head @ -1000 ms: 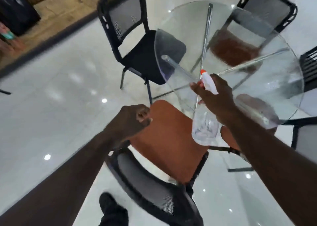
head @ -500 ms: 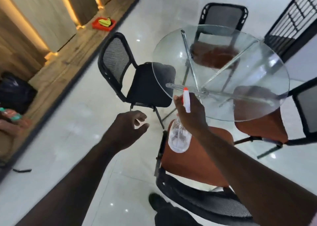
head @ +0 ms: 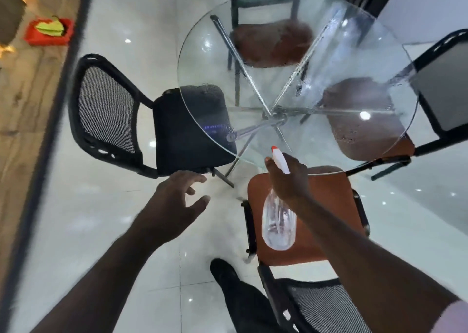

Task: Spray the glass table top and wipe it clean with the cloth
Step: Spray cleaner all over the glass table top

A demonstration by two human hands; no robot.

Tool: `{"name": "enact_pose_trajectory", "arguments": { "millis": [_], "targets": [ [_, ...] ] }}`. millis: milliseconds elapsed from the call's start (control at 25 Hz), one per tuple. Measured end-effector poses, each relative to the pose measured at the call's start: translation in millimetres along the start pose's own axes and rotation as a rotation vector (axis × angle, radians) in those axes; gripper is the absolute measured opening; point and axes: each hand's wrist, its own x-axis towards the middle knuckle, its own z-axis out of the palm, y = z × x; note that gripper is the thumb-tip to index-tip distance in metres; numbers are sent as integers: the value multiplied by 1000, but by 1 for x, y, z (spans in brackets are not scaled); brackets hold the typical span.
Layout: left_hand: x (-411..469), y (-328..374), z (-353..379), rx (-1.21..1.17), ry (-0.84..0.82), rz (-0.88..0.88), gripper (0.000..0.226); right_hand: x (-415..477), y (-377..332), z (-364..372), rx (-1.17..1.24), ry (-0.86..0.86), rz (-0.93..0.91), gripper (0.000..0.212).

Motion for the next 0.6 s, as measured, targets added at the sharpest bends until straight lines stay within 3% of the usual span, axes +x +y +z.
{"name": "enact_pose_trajectory", "arguments": {
  "millis": [200, 600],
  "targets": [
    [42, -28, -42, 16, -107, 60, 35, 12, -40, 17, -28, 39, 91, 30],
    [157, -90, -171, 52, -266, 262, 38, 12, -173, 39, -31, 340, 178, 32]
  ]
}}
